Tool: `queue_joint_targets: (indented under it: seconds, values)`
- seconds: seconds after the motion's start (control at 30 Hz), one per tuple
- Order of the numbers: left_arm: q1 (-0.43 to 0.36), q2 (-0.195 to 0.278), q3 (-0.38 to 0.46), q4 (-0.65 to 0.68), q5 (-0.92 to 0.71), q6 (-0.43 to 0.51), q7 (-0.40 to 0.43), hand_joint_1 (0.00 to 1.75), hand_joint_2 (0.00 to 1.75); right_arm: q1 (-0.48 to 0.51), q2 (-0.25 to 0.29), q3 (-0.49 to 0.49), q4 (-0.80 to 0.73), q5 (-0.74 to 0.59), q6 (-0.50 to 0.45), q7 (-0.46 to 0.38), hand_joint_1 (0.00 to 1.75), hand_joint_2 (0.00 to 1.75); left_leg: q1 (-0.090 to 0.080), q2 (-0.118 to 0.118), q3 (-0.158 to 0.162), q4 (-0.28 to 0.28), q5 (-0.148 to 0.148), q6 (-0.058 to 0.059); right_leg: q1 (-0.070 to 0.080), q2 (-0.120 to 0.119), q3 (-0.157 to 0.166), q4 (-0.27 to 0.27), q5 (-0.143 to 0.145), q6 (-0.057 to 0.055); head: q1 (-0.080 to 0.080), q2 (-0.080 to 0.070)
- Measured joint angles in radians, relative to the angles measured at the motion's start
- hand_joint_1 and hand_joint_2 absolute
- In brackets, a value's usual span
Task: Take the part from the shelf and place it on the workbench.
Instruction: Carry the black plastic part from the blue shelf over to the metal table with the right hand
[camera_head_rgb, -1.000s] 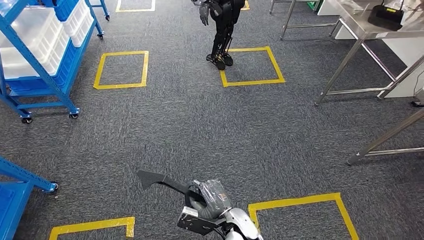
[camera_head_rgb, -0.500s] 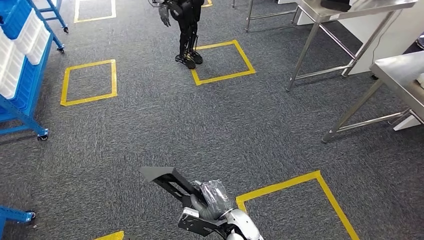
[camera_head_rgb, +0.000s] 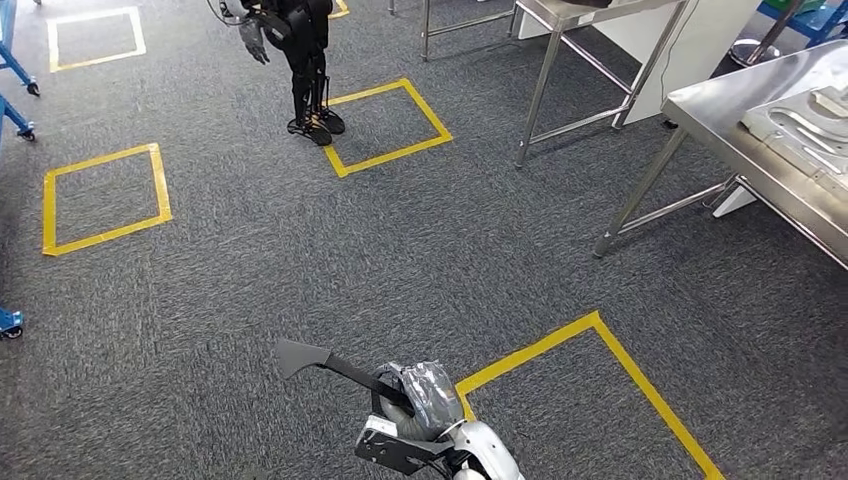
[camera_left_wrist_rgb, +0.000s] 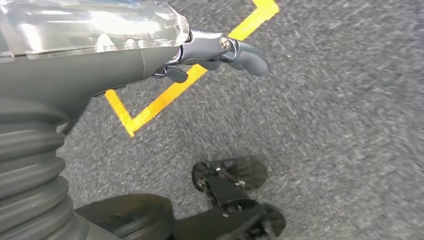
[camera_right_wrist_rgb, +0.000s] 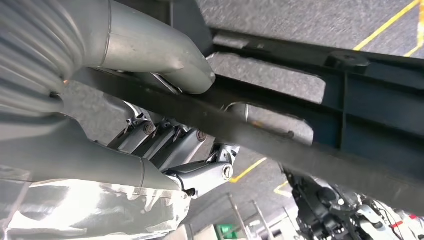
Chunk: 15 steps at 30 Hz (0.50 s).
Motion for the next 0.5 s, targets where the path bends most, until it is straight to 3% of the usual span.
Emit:
queue_joint_targets:
  seconds: [0.07, 0.13, 0.17, 0.2, 0.3, 0.37, 0.43, 0.5]
  values:
    - [0.001, 0.000, 0.000, 0.000, 0.000, 0.000, 0.000, 0.00, 1.75, -0.001, -0.001, 0.000, -0.003, 0.001, 0.004, 0.001, 1.75, 1.75, -0.002, 0.025, 0.002, -0.005, 0.001, 0.009, 0.000, -0.055, -0.053, 0.107, -0.057, 0.007, 0.000, 0.000]
    - [0.004, 0.001, 0.000, 0.000, 0.000, 0.000, 0.000, 0.00, 1.75, 0.000, -0.002, 0.000, -0.003, 0.001, 0.008, 0.002, 1.75, 1.75, -0.005, 0.052, 0.002, -0.005, -0.001, 0.011, -0.002, -0.071, -0.115, 0.225, -0.100, 0.011, 0.000, 0.000]
    - [0.004, 0.002, 0.000, 0.000, 0.000, 0.000, 0.001, 0.00, 1.75, 0.001, -0.003, 0.000, -0.003, 0.001, 0.010, 0.002, 1.75, 1.75, -0.006, 0.065, 0.003, -0.005, -0.002, 0.012, -0.003, -0.073, -0.124, 0.242, -0.096, 0.011, 0.000, 0.000]
    - [0.004, 0.002, 0.000, 0.000, 0.000, 0.000, 0.001, 0.00, 1.75, 0.001, -0.004, 0.000, -0.002, 0.001, 0.011, 0.002, 1.75, 1.75, -0.007, 0.076, 0.004, -0.005, -0.004, 0.011, -0.003, -0.077, -0.112, 0.218, -0.074, 0.009, 0.000, 0.000]
    - [0.001, 0.002, 0.000, 0.000, 0.001, 0.002, 0.002, 0.00, 1.75, -0.004, -0.005, 0.000, -0.002, 0.001, 0.013, 0.000, 1.75, 1.75, -0.010, 0.106, 0.012, -0.006, -0.010, 0.004, 0.009, -0.121, -0.006, 0.017, 0.008, -0.007, 0.000, 0.000]
    - [0.000, 0.002, 0.000, 0.000, 0.004, 0.004, 0.003, 0.00, 1.75, -0.009, -0.005, -0.001, -0.002, 0.001, 0.013, -0.002, 1.75, 1.75, -0.013, 0.121, 0.017, -0.007, -0.015, -0.006, 0.019, -0.137, 0.024, -0.042, 0.017, -0.017, 0.000, 0.000]
    - [-0.002, 0.001, 0.000, 0.000, 0.006, 0.006, 0.004, 0.00, 1.75, -0.011, -0.005, -0.001, -0.003, 0.001, 0.013, -0.003, 1.75, 1.75, -0.014, 0.137, 0.023, -0.010, -0.018, -0.018, 0.019, -0.115, 0.026, -0.048, 0.020, -0.026, 0.000, 0.000]
    - [-0.004, 0.001, 0.000, 0.000, 0.007, 0.007, 0.004, 0.00, 1.75, -0.012, -0.004, -0.001, -0.003, 0.001, 0.013, -0.003, 1.75, 1.75, -0.012, 0.117, 0.021, 0.010, -0.037, -0.027, 0.012, -0.095, 0.036, -0.062, 0.027, -0.036, 0.000, 0.000]
